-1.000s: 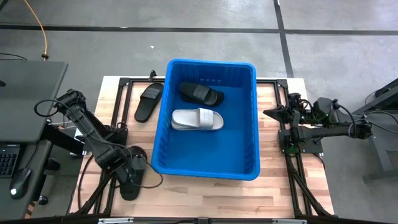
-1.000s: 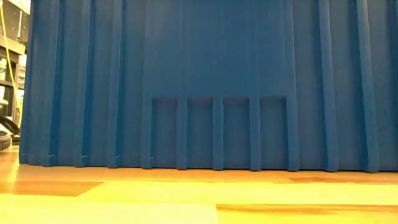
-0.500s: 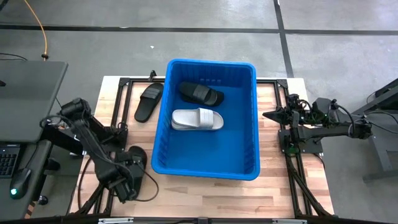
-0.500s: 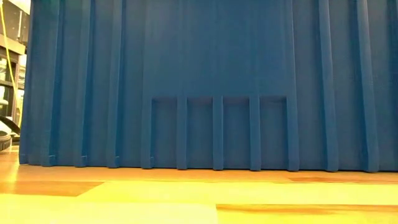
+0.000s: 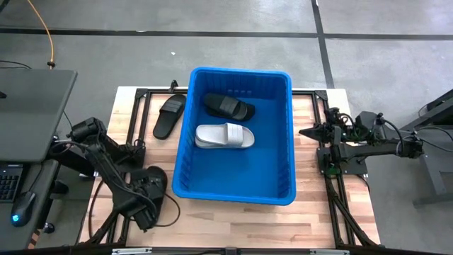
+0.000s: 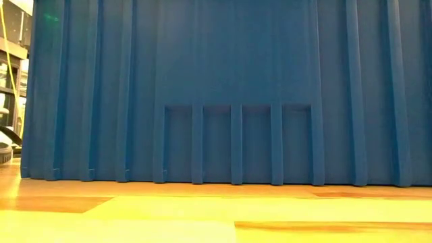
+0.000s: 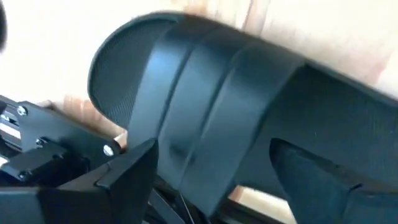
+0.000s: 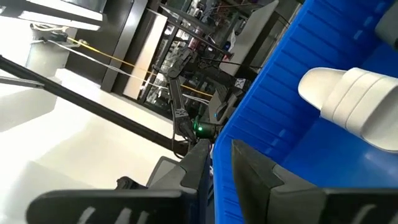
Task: Pick and place slides into bin
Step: Put the black slide into the blue container
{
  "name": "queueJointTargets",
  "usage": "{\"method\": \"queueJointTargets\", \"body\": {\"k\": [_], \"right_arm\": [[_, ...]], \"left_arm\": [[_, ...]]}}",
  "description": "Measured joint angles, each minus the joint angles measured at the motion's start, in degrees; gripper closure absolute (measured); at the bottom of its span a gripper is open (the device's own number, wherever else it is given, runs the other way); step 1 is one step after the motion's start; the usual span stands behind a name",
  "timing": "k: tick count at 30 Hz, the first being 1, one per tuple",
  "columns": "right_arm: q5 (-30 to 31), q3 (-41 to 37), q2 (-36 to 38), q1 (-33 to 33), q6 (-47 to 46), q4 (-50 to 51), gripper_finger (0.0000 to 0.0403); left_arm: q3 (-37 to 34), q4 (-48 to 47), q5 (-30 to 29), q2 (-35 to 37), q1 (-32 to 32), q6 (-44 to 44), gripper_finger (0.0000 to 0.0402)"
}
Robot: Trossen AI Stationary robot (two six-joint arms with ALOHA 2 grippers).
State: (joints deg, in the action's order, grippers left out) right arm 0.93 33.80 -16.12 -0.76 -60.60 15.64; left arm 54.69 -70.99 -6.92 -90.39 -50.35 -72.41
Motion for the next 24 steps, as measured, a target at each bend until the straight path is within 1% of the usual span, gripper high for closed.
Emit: {"method": "queueJointTargets", "body": {"k": [2, 4, 6, 8, 9, 10, 13, 18, 22, 24], "right_arm": [[0.66, 0.0, 0.0, 0.01, -0.02, 0.01, 0.0345], [1.77, 0.0, -0.02, -0.01, -0.02, 0.02, 0.0345], [2.34, 0.0, -0.02, 0.01, -0.02, 0.02, 0.0345], [2.66, 0.0, -0.02, -0.01, -0.02, 0.02, 0.0345], [2.69, 0.0, -0.02, 0.0, -0.02, 0.04, 0.0345], [2.71, 0.0, -0.02, 0.0, -0.06, 0.04, 0.0345], [2.82, -0.01, -0.02, -0.01, -0.94, 0.04, 0.0345], [2.87, -0.02, -0.02, 0.01, -0.94, 0.88, 0.0345], [2.85, -0.02, -0.02, -0.01, -0.52, 2.38, 0.0345], [2.86, -0.01, -0.02, 0.0, 0.31, 3.48, 0.0345]], "left_arm": [[-0.02, 0.01, -0.53, 0.02, 0.19, 1.07, 0.0137], [-0.02, 0.89, -1.93, 0.02, 0.8, 3.23, 0.0186], [0.0, 1.6, -2.77, 0.02, 1.31, 4.83, 0.0254], [0.0, 2.23, -3.21, 0.06, 2.42, 6.34, 0.0338], [0.0, 2.79, -3.01, 0.1, 3.08, 7.35, 0.0368], [0.0, 3.21, -2.52, 0.26, 3.64, 8.35, 0.0381], [0.0, 3.75, 0.1, 1.1, 4.78, 9.71, 0.0391], [0.35, 4.69, 2.25, 3.68, 4.01, 10.25, 0.0398], [1.68, 3.41, 0.58, 5.69, 3.1, 8.48, 0.0399], [1.71, 3.4, 1.36, 6.79, 3.08, 7.95, 0.04]]}}
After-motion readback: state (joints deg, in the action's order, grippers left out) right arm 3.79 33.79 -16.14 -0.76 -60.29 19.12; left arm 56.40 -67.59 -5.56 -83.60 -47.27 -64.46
